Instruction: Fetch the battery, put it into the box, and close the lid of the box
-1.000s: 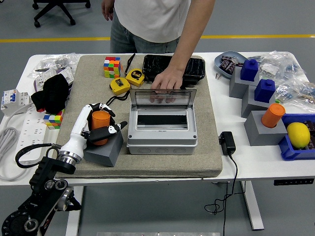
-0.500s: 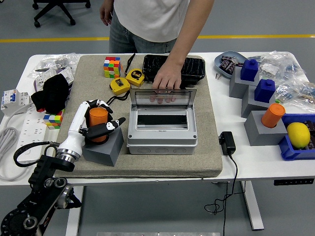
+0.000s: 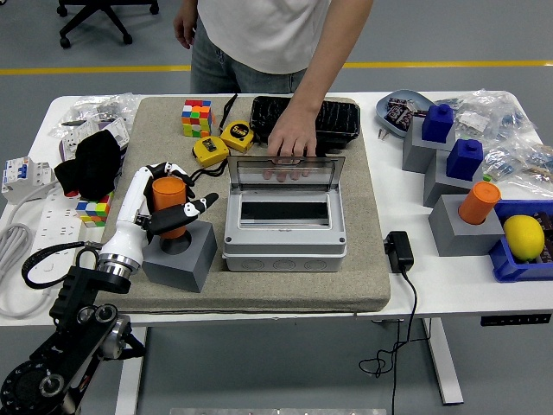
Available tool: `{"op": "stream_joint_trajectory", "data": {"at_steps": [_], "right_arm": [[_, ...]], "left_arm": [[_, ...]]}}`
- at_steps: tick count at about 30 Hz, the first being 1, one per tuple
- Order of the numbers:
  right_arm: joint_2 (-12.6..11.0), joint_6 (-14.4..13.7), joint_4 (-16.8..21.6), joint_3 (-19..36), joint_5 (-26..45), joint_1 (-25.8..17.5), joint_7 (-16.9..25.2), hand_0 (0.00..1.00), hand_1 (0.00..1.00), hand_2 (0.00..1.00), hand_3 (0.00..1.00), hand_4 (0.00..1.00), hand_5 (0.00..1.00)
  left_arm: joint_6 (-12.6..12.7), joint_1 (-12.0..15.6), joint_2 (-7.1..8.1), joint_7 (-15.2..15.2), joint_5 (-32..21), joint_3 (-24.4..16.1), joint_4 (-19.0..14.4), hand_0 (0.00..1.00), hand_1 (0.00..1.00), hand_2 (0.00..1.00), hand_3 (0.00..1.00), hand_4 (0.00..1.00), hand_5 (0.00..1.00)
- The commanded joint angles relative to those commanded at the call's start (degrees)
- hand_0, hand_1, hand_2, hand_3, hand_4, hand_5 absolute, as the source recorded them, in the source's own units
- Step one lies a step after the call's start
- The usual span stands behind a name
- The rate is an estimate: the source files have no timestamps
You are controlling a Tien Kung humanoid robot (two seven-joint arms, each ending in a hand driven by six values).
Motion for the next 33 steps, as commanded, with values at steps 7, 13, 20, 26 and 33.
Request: {"op": "stream_joint_trajectory", "data": {"at_steps": [7, 13, 20, 26, 33], "right_arm": [[0.04, 0.03, 0.0, 0.11, -0.08, 0.06, 0.04, 0.974, 0.783, 0.746, 0.794, 0.998, 0.998], [0.03, 0.02, 0.0, 0.17, -0.09, 0.09, -0.02, 0.974, 0.784, 0.746, 0.794, 0.998, 0.998], [-0.02, 0.04, 0.0, 0.23, -0.14, 0.23, 0.03, 0.975, 0.784, 0.746, 0.795, 0.998, 0.998], [-0.07, 0.03, 0.0, 0.3, -0.28, 0.29, -0.01, 0.974, 0.783, 0.745, 0.795, 0.998, 0.998], [-0.21, 0.02, 0.0, 0.17, -0.34, 0.48, -0.04, 0.976, 0.784, 0.746, 0.795, 0.998, 0.998]], "left_arm": [[0.64, -0.49, 0.39, -0.47, -4.95, 1.33, -2.08, 0.042, 0.018, 0.054, 0.111, 0.998, 0.002], [2.62, -1.44, 1.16, -1.08, -8.06, 3.44, -3.91, 0.036, 0.002, 0.013, 0.048, 0.998, 0.142], [2.21, -4.06, 3.86, 0.48, -0.61, 9.79, -7.47, 0.034, 0.002, 0.002, 0.035, 0.991, 0.183], [3.25, -7.37, 5.62, 0.73, 3.22, 16.38, -7.73, 0.031, 0.002, 0.002, 0.032, 0.952, 0.202], [5.14, -12.32, 7.23, 0.83, 11.21, 24.14, -6.09, 0.031, 0.002, 0.002, 0.031, 0.936, 0.205]]}}
